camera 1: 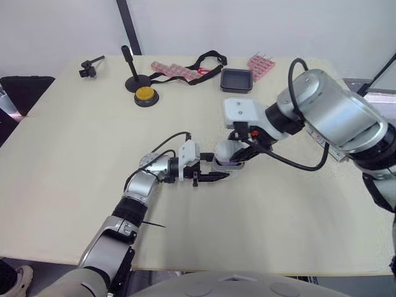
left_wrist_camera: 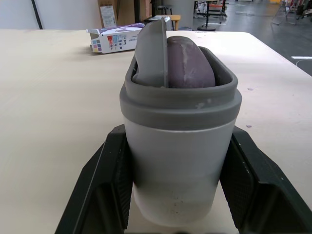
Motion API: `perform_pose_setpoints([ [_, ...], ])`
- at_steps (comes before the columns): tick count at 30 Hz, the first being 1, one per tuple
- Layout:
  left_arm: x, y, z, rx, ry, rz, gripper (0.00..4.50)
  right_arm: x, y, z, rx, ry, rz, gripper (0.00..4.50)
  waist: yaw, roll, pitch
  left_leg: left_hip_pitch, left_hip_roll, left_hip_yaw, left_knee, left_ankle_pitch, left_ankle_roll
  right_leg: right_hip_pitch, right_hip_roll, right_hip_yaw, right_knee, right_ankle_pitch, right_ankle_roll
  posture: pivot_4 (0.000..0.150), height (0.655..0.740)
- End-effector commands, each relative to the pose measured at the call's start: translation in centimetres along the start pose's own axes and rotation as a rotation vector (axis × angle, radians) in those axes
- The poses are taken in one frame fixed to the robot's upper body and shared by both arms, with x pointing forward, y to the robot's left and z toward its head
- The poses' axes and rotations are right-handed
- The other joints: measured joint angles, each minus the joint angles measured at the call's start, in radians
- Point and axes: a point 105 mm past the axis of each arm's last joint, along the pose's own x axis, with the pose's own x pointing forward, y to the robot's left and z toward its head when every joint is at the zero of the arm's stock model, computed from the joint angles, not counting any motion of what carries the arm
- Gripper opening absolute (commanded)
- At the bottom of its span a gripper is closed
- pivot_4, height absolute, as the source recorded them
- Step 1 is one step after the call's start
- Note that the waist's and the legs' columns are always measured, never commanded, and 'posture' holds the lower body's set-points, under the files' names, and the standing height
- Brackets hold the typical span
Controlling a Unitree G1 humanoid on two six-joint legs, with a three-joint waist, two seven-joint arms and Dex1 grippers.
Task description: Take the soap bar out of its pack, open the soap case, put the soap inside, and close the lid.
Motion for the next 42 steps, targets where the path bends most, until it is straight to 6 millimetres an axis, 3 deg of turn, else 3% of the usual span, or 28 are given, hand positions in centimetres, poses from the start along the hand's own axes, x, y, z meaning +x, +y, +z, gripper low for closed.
perform_pose_setpoints([
  [1, -0.1, 0.0, 0.2, 0.018, -0.001, 0.004, 1.94, -0.6, 0.0, 0.6, -0.024, 0.002, -0.027, 1.95, 0.001, 0.000, 0.000, 0.000, 0.000, 0.000, 0.000, 0.001, -0.002, 0.000, 0.000, 0.000, 0.000, 0.001, 0.002, 0.150, 0.7291],
  [11, -0.1, 0.0, 0.0, 0.015, 0.000, 0.010, 1.94, 0.0, -0.2, -1.0, 0.026, 0.049, -0.034, 1.95, 0.000, 0.000, 0.000, 0.000, 0.000, 0.000, -0.001, 0.002, -0.004, 0.001, 0.000, 0.000, 0.000, 0.002, 0.004, 0.150, 0.7291],
  [42, -0.2, -0.4, 0.0, 0.020, -0.007, 0.011, 1.94, 2.3, -0.2, -1.8, 0.057, 0.060, -0.006, 1.95, -0.001, 0.000, 0.000, 0.000, 0.000, 0.000, -0.002, 0.002, -0.005, 0.004, 0.000, 0.000, -0.001, 0.002, 0.004, 0.150, 0.7291],
])
